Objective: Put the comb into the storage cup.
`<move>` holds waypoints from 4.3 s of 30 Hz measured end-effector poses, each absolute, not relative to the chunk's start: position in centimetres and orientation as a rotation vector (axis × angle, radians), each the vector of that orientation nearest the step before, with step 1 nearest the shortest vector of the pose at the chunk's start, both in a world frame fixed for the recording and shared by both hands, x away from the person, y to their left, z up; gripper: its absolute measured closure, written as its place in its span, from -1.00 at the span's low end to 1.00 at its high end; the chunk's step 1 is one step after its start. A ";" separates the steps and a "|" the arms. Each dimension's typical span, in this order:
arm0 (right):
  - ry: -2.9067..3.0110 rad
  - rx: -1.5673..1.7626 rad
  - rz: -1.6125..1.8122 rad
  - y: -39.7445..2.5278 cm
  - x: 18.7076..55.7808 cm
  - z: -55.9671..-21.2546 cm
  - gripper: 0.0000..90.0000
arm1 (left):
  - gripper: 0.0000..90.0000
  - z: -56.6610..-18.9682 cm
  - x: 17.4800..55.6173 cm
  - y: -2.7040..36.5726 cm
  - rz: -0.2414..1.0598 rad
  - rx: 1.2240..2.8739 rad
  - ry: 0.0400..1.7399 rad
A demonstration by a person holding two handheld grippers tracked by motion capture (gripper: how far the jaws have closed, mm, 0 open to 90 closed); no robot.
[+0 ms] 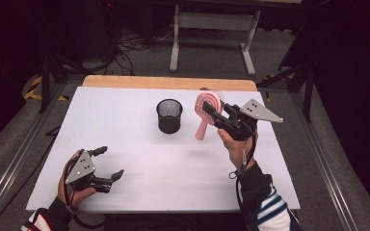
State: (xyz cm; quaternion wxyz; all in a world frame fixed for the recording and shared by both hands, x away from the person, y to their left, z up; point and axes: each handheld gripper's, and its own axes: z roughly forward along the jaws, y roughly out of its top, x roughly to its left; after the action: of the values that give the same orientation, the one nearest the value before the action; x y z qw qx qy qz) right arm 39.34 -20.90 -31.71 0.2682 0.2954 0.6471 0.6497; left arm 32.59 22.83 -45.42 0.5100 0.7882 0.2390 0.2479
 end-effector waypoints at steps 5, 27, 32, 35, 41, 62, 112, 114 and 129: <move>1.743 0.805 1.759 -21.0 39.9 -31.4 0.40 | -0.86 -45.4 32.6 22.8 0.604 1.895 0.574; 1.699 0.794 1.752 -19.2 42.7 -29.0 0.40 | -0.85 -45.8 32.9 22.2 0.561 1.901 0.562; 1.676 0.782 1.759 -18.6 43.3 -27.9 0.40 | -0.85 -45.8 32.9 22.3 0.559 1.898 0.564; 1.662 0.784 1.764 -18.5 43.6 -27.6 0.40 | -0.85 -45.8 32.9 22.2 0.557 1.903 0.564; 1.646 0.795 1.770 -18.1 44.3 -27.3 0.40 | -0.85 -45.8 32.9 22.2 0.556 1.902 0.565; 1.636 0.803 1.788 -16.9 46.0 -27.0 0.40 | -0.85 -45.6 33.0 22.5 0.542 1.886 0.562; 1.685 0.860 1.852 -12.5 48.7 -30.7 0.40 | -0.85 -45.5 32.8 22.6 0.530 1.878 0.542; 1.687 0.864 1.853 -12.4 48.8 -31.0 0.40 | -0.85 -45.5 32.8 22.6 0.528 1.879 0.542; 1.708 0.912 1.857 -12.1 49.0 -32.9 0.40 | -0.85 -45.5 32.8 22.5 0.527 1.884 0.540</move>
State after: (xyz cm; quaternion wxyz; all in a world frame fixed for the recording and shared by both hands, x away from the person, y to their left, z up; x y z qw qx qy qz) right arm 48.96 -12.06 -32.90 0.2275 0.3310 0.6201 0.6739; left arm 32.82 22.55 -45.54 0.5279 0.7884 0.2262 0.2205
